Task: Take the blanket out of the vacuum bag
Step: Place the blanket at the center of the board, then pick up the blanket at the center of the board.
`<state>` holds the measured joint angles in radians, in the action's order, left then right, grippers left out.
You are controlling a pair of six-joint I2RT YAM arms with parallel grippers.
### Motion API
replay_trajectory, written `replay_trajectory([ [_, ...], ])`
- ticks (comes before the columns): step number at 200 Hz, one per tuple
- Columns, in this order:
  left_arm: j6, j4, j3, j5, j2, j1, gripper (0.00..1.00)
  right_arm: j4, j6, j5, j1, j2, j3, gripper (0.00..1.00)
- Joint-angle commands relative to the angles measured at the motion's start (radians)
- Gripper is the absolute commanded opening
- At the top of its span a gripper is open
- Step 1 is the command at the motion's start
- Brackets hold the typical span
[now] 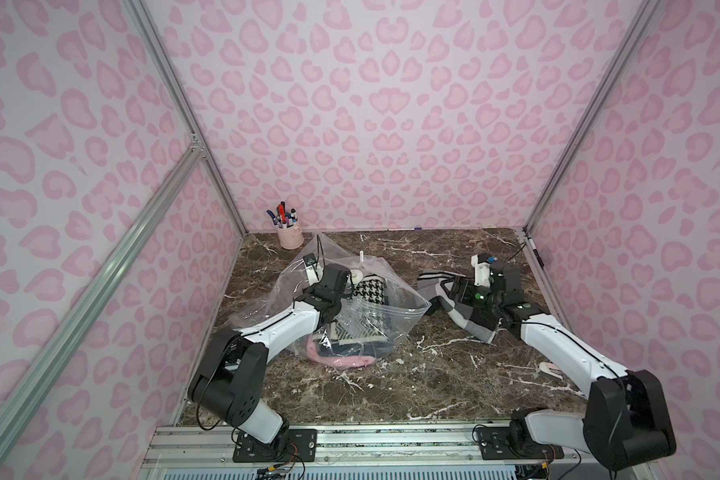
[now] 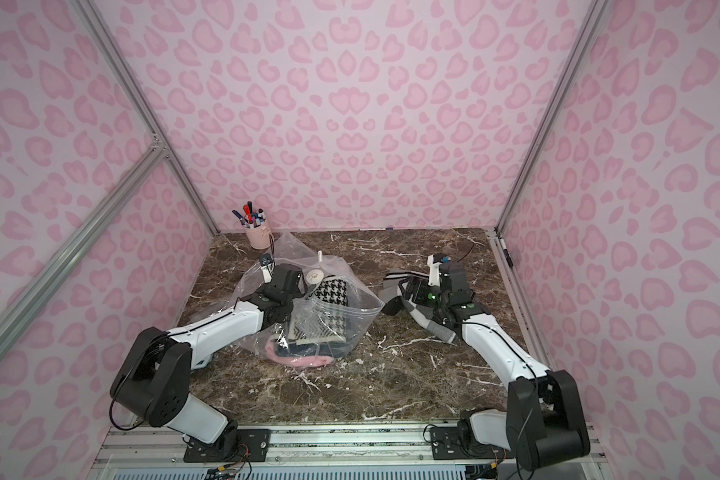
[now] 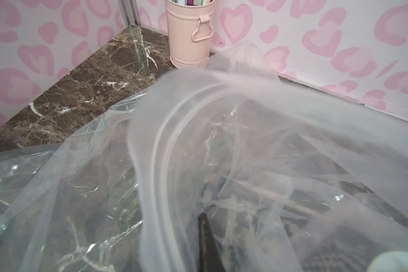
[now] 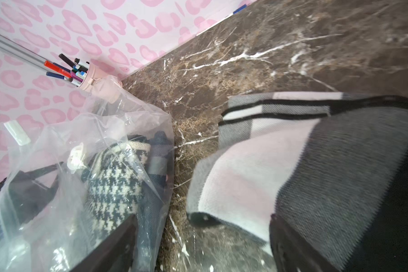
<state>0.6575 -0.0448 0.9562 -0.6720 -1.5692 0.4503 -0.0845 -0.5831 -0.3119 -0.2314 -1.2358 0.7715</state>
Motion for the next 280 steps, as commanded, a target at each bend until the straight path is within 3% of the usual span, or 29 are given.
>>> replay_trajectory([
  [1, -0.015, -0.011, -0.003, -0.004, 0.001, -0.004, 0.04, -0.134, -0.029, 0.036, 0.021, 0.092, -0.05, 0.91],
  [32, -0.039, 0.031, -0.005, 0.064, -0.026, -0.005, 0.04, -0.141, -0.084, 0.146, 0.079, 0.162, -0.132, 0.93],
  [58, -0.092, 0.075, -0.006, 0.148, -0.048, -0.006, 0.04, -0.09, -0.099, 0.098, 0.19, 0.124, -0.187, 0.93],
  [83, -0.121, 0.081, -0.002, 0.19, -0.059, -0.014, 0.04, -0.089, -0.066, 0.094, 0.233, 0.028, -0.17, 0.93],
  [120, -0.134, 0.084, -0.028, 0.215, -0.043, -0.035, 0.04, 0.003, -0.041, -0.023, 0.313, -0.125, -0.177, 0.9],
  [164, -0.13, 0.092, -0.075, 0.215, -0.009, -0.053, 0.04, 0.033, -0.032, -0.039, 0.316, -0.142, -0.18, 0.88],
  [250, -0.115, 0.108, -0.086, 0.253, -0.022, -0.056, 0.04, -0.138, 0.085, 0.194, 0.321, -0.097, -0.087, 0.88],
  [280, -0.114, 0.1, -0.079, 0.256, -0.02, -0.056, 0.04, -0.099, 0.101, 0.146, 0.354, -0.181, -0.062, 0.88],
])
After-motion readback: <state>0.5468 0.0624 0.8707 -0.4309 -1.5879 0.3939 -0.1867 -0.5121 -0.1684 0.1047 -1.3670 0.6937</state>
